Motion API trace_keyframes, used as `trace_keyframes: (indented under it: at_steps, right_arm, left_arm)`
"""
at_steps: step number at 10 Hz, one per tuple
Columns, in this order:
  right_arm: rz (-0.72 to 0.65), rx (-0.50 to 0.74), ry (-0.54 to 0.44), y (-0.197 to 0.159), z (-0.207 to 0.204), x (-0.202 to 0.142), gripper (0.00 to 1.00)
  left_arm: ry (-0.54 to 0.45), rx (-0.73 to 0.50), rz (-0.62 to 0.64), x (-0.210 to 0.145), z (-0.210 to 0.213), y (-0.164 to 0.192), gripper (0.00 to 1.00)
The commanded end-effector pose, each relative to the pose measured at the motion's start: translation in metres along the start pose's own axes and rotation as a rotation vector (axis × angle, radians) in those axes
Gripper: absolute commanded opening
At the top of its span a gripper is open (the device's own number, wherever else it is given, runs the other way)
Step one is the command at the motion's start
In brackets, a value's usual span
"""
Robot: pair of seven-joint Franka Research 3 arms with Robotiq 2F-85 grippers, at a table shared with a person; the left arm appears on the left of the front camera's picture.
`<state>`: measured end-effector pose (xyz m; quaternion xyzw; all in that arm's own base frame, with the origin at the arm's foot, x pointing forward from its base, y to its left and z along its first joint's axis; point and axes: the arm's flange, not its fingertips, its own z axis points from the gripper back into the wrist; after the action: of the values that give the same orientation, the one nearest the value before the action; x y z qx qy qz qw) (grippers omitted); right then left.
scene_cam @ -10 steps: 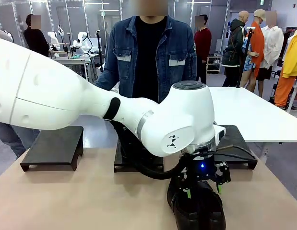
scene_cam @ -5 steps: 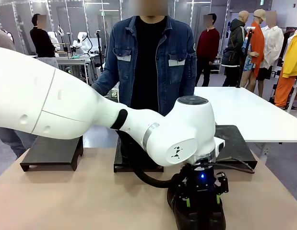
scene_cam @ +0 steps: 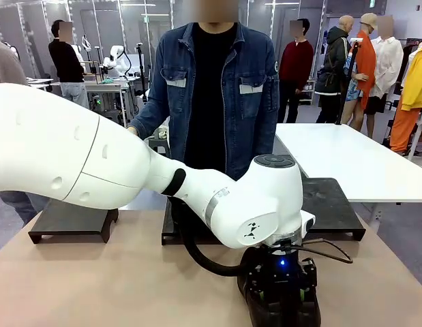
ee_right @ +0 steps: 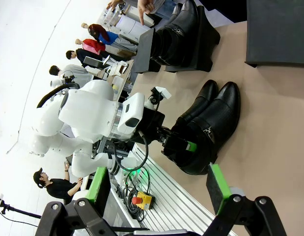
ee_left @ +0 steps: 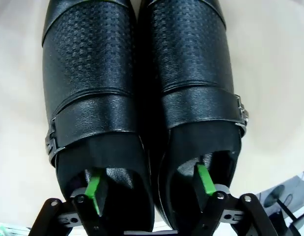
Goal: Place the shoes on the stand as instructed by the person.
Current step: Pick up another pair of Shoes and place it on the Shoes Stand indicated by the person.
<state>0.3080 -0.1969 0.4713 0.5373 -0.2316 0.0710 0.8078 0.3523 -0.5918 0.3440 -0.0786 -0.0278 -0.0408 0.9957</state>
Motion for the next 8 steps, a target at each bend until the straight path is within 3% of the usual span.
trace_keyframes:
  at_steps: [1, 3, 8]
  right_arm:
    - [0.012, 0.007, -0.005, 0.0008, 0.0010, -0.0001, 1.00]
    - [0.012, 0.007, -0.005, 0.0008, 0.0010, -0.0001, 1.00]
    - [0.012, 0.007, -0.005, 0.0008, 0.0010, -0.0001, 1.00]
  left_arm:
    - [-0.020, 0.005, -0.067, 0.0009, 0.0074, -0.0068, 0.36]
    - [-0.022, 0.025, -0.053, 0.0005, 0.0060, -0.0065, 0.00]
    - [-0.066, 0.061, -0.014, 0.0054, 0.0112, -0.0046, 0.00]
